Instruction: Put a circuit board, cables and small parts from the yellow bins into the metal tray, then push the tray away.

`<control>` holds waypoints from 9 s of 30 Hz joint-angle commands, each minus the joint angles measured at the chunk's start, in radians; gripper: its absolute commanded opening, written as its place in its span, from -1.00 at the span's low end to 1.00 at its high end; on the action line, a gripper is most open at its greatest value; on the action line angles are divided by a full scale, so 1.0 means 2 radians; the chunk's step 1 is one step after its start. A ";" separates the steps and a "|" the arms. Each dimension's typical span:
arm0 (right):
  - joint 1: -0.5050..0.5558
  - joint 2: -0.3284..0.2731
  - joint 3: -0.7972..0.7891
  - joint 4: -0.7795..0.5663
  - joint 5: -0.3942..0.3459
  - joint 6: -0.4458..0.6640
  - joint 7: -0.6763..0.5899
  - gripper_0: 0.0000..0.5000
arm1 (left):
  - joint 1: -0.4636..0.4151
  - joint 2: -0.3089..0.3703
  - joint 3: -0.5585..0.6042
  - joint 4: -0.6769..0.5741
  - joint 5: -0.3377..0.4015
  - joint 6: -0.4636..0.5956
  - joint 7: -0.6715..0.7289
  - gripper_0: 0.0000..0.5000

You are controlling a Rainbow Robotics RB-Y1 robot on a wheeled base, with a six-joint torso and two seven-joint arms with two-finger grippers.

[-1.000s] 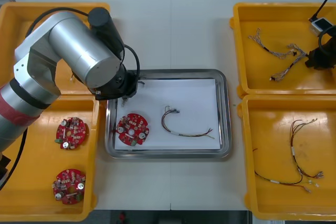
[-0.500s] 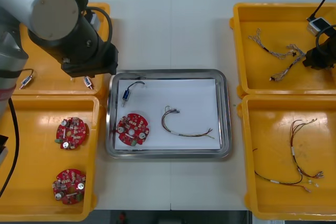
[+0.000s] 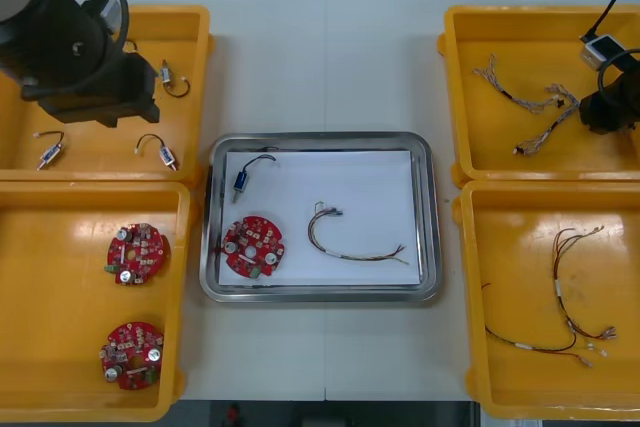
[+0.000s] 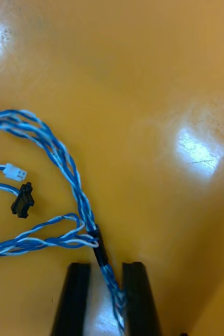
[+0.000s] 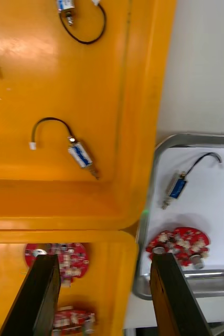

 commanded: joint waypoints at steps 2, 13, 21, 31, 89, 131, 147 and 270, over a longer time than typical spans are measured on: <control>0.021 0.016 0.013 -0.001 -0.002 -0.004 -0.001 -1.00 | -0.027 0.045 0.015 0.040 0.009 0.004 -0.135 1.00; 0.018 0.000 0.013 -0.057 0.014 0.047 -0.004 -1.00 | -0.102 0.049 -0.025 0.204 -0.010 0.004 -0.298 1.00; 0.018 -0.026 0.004 -0.157 0.039 0.136 -0.011 -1.00 | -0.124 0.048 -0.060 0.257 -0.053 -0.013 -0.385 1.00; 0.018 -0.029 -0.051 -0.292 0.110 0.278 -0.014 -1.00 | -0.124 0.048 -0.060 0.321 -0.087 -0.056 -0.488 1.00; 0.084 0.112 0.268 -0.817 -0.038 0.454 -0.232 -1.00 | -0.061 0.032 -0.113 0.455 -0.092 -0.261 -0.549 1.00; 0.083 0.135 0.402 -0.626 0.049 0.264 -0.202 1.00 | -0.040 0.049 -0.044 0.376 -0.086 -0.227 -0.520 -1.00; 0.092 0.141 0.300 -0.745 0.030 0.451 -0.222 1.00 | -0.039 0.048 -0.026 0.210 -0.097 -0.100 -0.346 -1.00; 0.299 -0.036 0.052 -1.013 -0.249 0.454 -0.544 1.00 | 0.045 -0.008 0.005 -0.162 -0.036 0.004 -0.092 1.00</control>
